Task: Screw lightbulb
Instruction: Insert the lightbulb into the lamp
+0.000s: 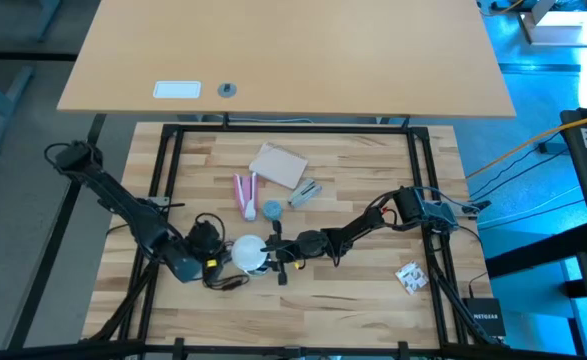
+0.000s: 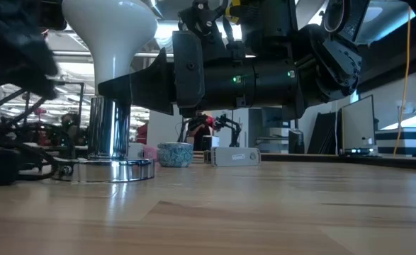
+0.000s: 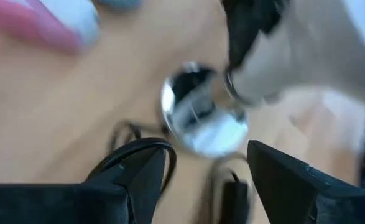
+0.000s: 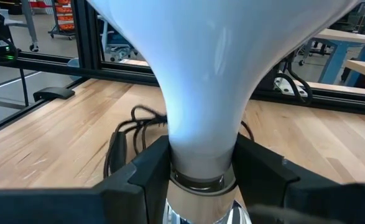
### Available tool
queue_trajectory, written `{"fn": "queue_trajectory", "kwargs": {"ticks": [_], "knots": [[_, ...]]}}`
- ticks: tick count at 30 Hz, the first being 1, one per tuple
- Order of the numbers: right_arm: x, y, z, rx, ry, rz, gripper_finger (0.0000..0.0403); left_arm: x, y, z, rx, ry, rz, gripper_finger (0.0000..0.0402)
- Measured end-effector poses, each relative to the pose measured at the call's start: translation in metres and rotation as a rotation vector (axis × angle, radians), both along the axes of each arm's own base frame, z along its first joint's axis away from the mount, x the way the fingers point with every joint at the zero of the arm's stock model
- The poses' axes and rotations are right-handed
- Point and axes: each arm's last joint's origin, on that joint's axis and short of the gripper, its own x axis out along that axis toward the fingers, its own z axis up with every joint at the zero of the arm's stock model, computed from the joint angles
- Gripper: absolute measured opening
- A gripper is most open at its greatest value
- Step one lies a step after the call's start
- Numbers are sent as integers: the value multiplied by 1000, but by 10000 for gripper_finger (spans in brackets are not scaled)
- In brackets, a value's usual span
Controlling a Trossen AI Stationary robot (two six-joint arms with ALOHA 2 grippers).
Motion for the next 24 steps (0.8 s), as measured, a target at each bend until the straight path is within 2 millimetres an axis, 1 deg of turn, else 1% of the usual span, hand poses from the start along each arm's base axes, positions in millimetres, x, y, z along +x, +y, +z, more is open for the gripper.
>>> {"fn": "queue_trajectory", "kwargs": {"ticks": [4,9,12,15,17,19,24], "knots": [[0,0,0,0,0,0,166,-3,-3,0,-144,81,-49,221],[0,0,0,0,0,0,166,-3,-3,0,-148,82,-43,221],[0,0,0,0,0,0,166,-1,0,1,-54,13,0,221],[0,0,0,0,0,0,166,0,3,3,89,-62,41,221],[0,0,0,0,0,0,166,0,7,1,166,-79,56,221],[0,0,0,0,0,0,166,-1,12,-6,213,-58,63,221],[0,0,0,0,0,0,166,1,23,-28,268,11,108,221]]}}
